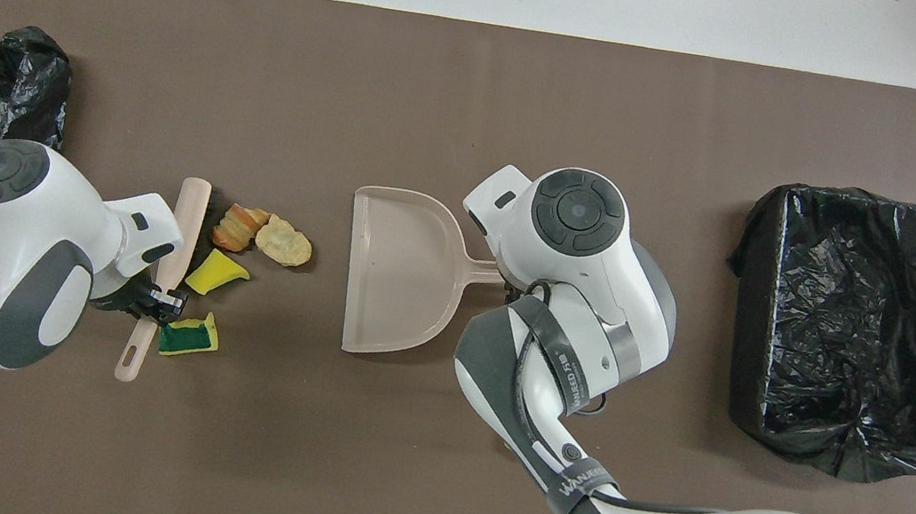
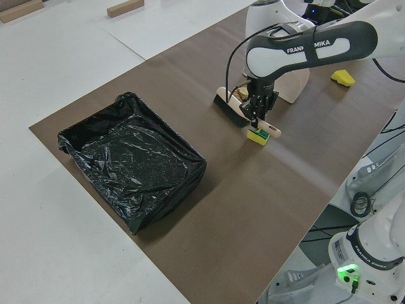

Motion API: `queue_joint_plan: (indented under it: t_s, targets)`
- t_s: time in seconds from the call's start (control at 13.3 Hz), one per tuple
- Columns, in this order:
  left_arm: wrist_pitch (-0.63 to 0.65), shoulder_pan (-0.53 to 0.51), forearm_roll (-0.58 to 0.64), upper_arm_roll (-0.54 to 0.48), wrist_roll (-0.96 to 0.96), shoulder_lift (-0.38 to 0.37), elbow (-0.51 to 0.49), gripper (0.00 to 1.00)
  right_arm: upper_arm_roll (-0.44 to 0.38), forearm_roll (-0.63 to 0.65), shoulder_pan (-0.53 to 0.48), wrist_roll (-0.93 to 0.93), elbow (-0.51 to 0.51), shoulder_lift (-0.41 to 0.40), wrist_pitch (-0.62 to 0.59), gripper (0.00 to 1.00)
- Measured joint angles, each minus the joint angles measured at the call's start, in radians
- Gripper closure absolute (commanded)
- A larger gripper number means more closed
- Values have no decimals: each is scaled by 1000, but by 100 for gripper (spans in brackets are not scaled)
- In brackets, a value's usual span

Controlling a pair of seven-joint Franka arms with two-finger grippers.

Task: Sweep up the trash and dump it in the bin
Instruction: 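Sweep the crusts and sponges into the dustpan with the left gripper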

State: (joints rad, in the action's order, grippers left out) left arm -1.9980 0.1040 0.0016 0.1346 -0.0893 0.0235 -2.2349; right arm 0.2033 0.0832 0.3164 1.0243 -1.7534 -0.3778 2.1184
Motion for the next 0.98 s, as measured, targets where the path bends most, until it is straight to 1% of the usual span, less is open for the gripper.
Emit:
queue_joint_plan:
  t_s: [0.3, 0.45, 0.6, 0.75, 0.9, 0.98]
  targets:
    - [-9, 11, -1, 134, 5, 2, 0, 100, 0, 0, 0, -1, -2, 0, 1, 100]
    - [-15, 12, -3, 217, 75, 3, 4, 100, 0, 0, 0, -1, -2, 0, 1, 100]
    - [-26, 18, -4, 282, 172, 8, 35, 100, 0, 0, 0, -1, -2, 0, 1, 100]
    - [-20, 22, -6, 295, 228, 33, 100, 100, 0, 0, 0, -1, -3, 0, 1, 100]
    - [16, 20, -6, 290, 315, 66, 173, 100, -1, 0, -1, -1, -6, 0, 1, 100]
    - [42, 19, -6, 288, 371, 71, 192, 100, -1, 0, -1, -1, -7, 0, 1, 100]
